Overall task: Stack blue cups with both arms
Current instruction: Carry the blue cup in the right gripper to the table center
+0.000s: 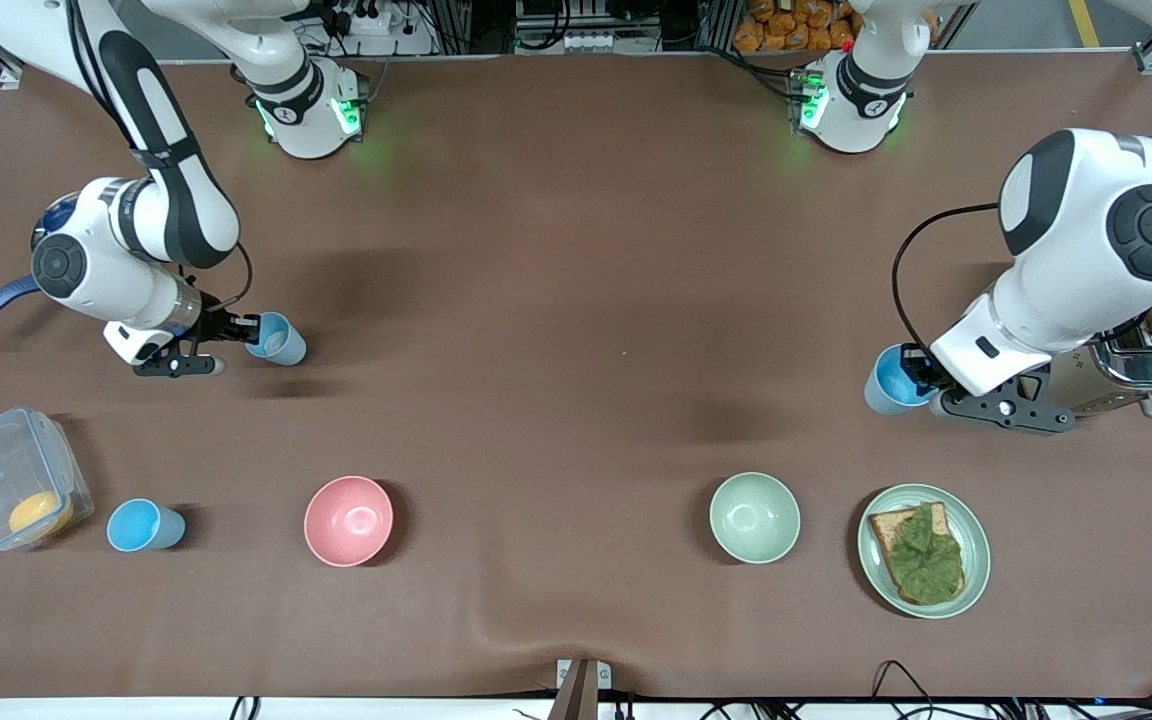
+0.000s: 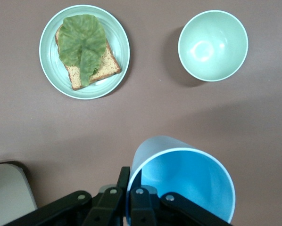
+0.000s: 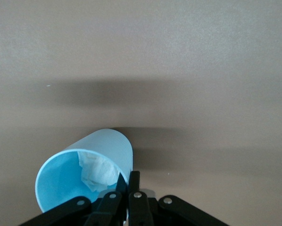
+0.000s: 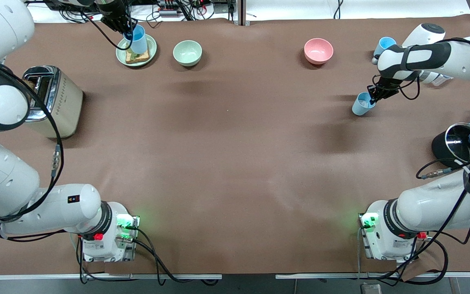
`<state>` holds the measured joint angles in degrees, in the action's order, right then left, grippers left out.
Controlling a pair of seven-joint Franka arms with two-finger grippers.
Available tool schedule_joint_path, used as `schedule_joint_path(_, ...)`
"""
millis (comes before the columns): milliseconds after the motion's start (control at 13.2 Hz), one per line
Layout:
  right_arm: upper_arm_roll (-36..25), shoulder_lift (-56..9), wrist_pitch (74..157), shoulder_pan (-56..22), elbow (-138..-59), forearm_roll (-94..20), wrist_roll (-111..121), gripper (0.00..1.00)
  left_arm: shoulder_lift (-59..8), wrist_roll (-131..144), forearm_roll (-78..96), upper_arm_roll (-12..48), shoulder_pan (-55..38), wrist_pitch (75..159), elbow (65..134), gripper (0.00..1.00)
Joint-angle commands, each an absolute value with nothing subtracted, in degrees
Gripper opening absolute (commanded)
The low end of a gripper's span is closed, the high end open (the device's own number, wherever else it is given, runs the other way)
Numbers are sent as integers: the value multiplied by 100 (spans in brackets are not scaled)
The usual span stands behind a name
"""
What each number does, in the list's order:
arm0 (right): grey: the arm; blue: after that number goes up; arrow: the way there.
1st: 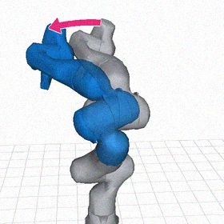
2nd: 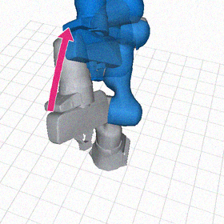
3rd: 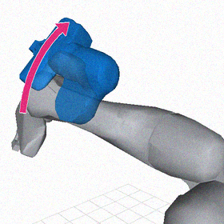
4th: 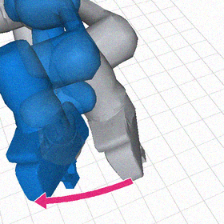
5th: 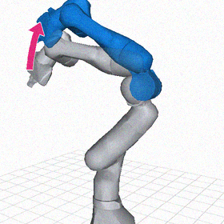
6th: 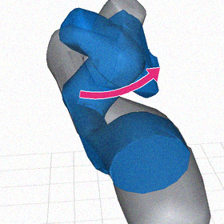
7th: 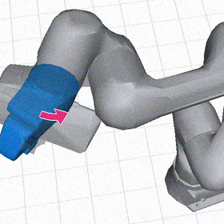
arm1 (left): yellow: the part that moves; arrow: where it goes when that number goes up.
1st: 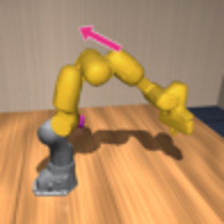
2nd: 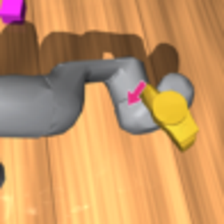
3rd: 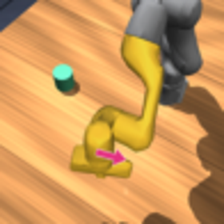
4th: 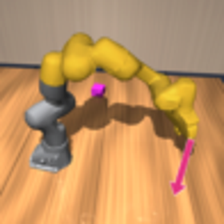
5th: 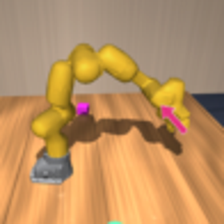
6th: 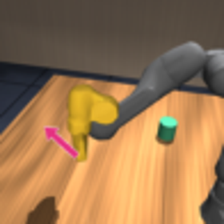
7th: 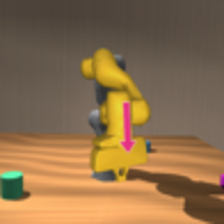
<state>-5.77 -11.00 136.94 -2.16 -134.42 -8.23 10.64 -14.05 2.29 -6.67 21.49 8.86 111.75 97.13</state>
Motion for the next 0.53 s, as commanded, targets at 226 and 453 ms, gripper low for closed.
schedule_joint_path(226,-563,-1081,12490,-587,-12368,-1203,1125,0,-1494,246,-571,2224,844,10872,9422,0)
schedule_joint_path(453,-562,-1046,12445,-947,-12278,-1493,1020,0,-1433,229,-571,2276,887,10802,9413,0)
